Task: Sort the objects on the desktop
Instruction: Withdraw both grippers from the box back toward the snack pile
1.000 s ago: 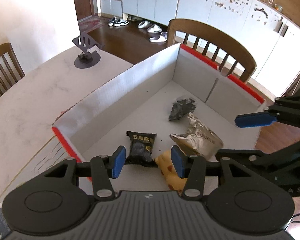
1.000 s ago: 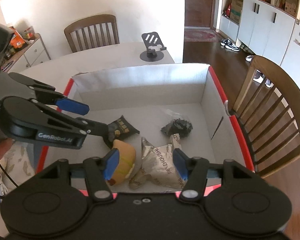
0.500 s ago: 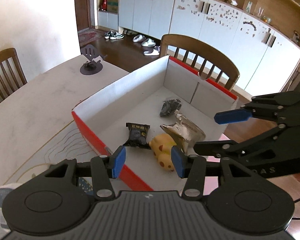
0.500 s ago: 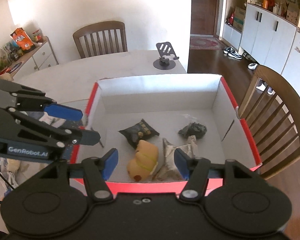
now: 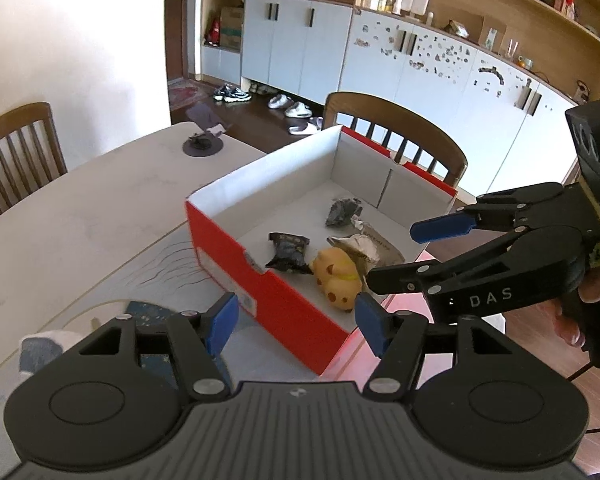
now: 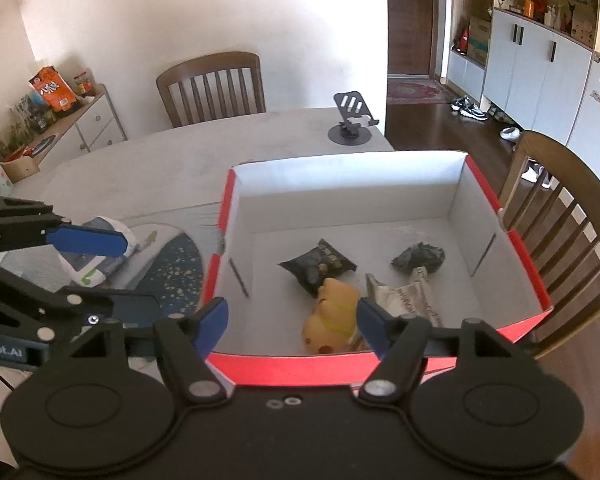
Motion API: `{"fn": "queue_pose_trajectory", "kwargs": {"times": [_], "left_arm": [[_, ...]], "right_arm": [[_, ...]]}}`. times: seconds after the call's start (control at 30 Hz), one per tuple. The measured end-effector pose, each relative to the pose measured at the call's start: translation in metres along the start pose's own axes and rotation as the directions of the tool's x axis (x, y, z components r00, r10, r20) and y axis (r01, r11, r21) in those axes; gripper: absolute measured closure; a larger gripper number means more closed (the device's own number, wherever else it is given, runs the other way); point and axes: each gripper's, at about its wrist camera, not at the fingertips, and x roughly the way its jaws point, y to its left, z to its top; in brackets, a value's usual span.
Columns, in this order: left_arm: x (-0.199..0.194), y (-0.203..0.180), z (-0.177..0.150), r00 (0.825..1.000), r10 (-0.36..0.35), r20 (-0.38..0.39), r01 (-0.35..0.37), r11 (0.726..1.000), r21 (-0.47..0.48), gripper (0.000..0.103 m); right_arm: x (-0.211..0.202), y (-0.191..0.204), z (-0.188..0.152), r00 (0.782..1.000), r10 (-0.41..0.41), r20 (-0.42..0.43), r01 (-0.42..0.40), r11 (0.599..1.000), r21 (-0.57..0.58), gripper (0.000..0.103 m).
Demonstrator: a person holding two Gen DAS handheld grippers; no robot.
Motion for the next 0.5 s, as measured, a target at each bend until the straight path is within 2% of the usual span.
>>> {"fn": "queue_pose_trajectory", "kwargs": {"times": [0.37, 0.5], "left_arm": [[-0.038, 0.022, -0.029, 0.999, 0.020, 0.045, -0.017, 0.999, -0.050, 0.039], [-0.052, 0.030, -0.042, 0.997, 0.039, 0.065, -0.034, 0.997, -0.071, 0.034]], "right_arm": [[0.005, 0.041, -0.006, 0.999, 0.048, -0.001, -0.048, 0.999, -0.003, 0.029], [0.007, 0.058, -0.007, 0.998, 0.058, -0.004, -0.058, 0.998, -0.007, 0.028]]}}
